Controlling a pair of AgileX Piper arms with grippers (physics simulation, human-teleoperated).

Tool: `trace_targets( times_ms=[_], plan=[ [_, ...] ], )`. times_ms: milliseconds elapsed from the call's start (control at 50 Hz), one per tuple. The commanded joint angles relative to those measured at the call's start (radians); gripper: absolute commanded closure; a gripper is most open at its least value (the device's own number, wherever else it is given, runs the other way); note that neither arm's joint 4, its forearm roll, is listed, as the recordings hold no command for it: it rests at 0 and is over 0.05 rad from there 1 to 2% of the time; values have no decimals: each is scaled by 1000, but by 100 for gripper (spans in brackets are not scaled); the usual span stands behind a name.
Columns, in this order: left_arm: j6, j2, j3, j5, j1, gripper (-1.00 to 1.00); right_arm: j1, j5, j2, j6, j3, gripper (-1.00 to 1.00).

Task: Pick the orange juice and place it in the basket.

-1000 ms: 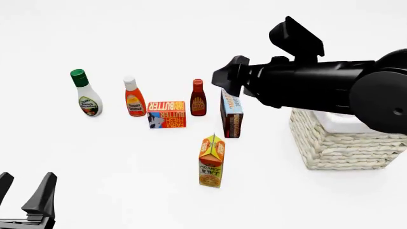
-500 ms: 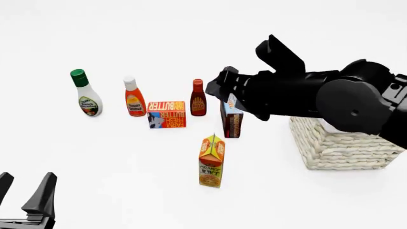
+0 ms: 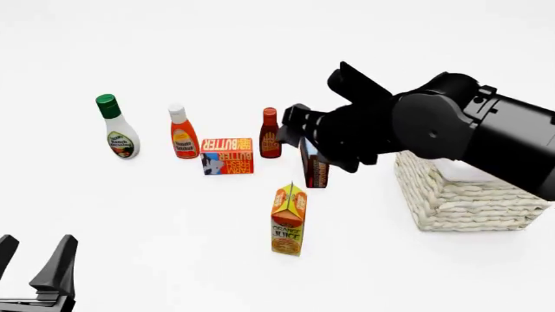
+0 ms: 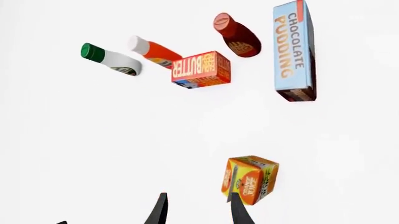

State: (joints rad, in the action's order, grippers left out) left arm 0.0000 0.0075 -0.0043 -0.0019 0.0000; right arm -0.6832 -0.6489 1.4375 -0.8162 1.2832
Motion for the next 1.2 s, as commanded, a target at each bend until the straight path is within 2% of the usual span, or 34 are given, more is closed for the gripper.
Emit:
trace_targets(
  times_ms=[20,380,400,500,600,640,920,1100,1200],
  plan=[
    [0,0,0,0,0,-100,14,-28,35,9,43,-100],
    [0,0,0,0,0,-100,14,-25,37,11,40,-100],
    [0,0,0,0,0,-100,-5,-27,43,3,43,-100],
    [0,0,0,0,0,-100,21,-37,58,-3,56,-100],
    [0,0,0,0,0,-100,20,-53,60,-24,53,-100],
    [0,0,0,0,0,-100,41,-67,64,-15,61,-100],
    [0,0,0,0,0,-100,59,-131,40,-23,47,-100],
    [0,0,0,0,0,-100,23,-156,22,-58,16,-100],
    [0,0,0,0,0,-100,34,-166,23,-59,6,-100]
  ],
)
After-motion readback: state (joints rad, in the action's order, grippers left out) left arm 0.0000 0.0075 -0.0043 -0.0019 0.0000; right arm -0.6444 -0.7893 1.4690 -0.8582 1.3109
